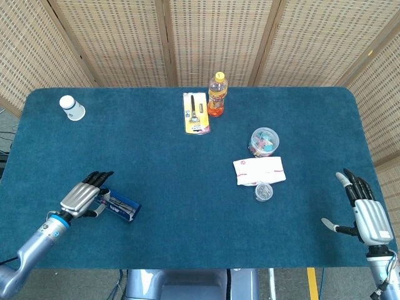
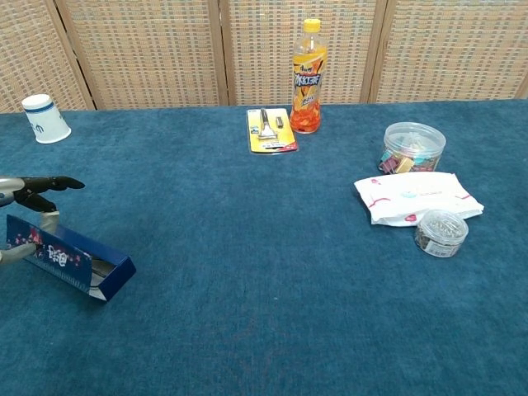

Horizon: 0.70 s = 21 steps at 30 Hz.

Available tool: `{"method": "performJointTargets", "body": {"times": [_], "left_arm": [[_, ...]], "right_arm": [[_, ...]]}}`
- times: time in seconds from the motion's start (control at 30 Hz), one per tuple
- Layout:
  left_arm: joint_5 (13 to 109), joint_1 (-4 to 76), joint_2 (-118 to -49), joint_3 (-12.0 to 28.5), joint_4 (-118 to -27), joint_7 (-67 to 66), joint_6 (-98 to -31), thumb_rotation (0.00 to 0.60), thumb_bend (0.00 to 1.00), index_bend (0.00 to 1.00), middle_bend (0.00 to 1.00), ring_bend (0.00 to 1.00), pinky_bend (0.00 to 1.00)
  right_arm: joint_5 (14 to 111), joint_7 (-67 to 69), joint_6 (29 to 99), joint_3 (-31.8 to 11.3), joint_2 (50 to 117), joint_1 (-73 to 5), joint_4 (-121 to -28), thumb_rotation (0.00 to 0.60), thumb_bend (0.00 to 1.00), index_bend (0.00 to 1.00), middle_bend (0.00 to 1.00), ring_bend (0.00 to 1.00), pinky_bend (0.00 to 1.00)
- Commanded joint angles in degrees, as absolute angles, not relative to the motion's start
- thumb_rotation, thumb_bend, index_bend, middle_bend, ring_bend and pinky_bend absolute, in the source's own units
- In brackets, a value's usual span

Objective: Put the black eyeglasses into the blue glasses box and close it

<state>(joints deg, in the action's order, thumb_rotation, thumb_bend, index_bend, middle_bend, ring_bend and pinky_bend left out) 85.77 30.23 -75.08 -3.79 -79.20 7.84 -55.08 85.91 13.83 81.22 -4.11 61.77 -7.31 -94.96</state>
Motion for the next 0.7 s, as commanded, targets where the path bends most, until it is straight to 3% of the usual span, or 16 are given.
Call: {"method": "performJointTargets", "body": {"times": [0.03,0.27,0.4,0.5,0.57,0.6,0.63,0.7], "left_arm": [[85.0,31.0,-76.1,-3.0,-78.2,8.1,-54.2,0.600,0.49,0.77,0.00,0.00,0.00],[83.7,31.4,-77.1,-2.0,-77.5,6.8,-53.5,0.600,0.49,0.77,0.00,0.00,0.00],[83.3,31.2,-77.5,-1.6,-77.3,6.5,-54.1,0.600,0.48,0.66,0.00,0.00,0.00],[83.3,31.0,-77.7,-1.4,-76.9,6.7,-54.5,0.600,0.47,0.46,0.00,0.00,0.00],[83.3,30.9,-77.9,-1.2,-76.5,6.9,-54.9,0.600,0.47,0.17,0.00,0.00,0.00],[83.4,30.9,-78.0,-1.2,-76.4,7.2,-55.0,0.600,0.46,0.09,0.00,0.00,0.00],[83.5,30.9,-78.0,-1.0,-76.3,7.7,-55.2,0.600,0.46,0.02,0.00,0.00,0.00],[83.7,30.9,-77.9,-1.0,-76.2,8.1,-55.4,0.600,0.45,0.00,0.00,0.00,0.00]], "right_arm": [[85.9,13.9,81.2,-4.1,61.7,-7.3,-94.9,0.600,0.00,0.00,0.00,0.00,0.00],[85.9,13.9,81.1,-4.1,61.7,-7.3,-94.9,0.600,0.00,0.00,0.00,0.00,0.00],[85.9,14.0,81.1,-4.1,61.7,-7.3,-94.9,0.600,0.00,0.00,0.00,0.00,0.00],[85.9,14.0,81.1,-4.1,61.7,-7.3,-94.9,0.600,0.00,0.00,0.00,0.00,0.00],[85.9,13.9,81.2,-4.1,61.7,-7.3,-94.9,0.600,0.00,0.00,0.00,0.00,0.00],[85.9,13.9,81.2,-4.1,61.7,-7.3,-94.9,0.600,0.00,0.00,0.00,0.00,0.00],[85.9,13.8,81.2,-4.1,61.7,-7.3,-94.9,0.600,0.00,0.00,0.00,0.00,0.00],[85.9,13.8,81.1,-4.1,61.7,-7.3,-94.9,0.600,0.00,0.00,0.00,0.00,0.00]]}}
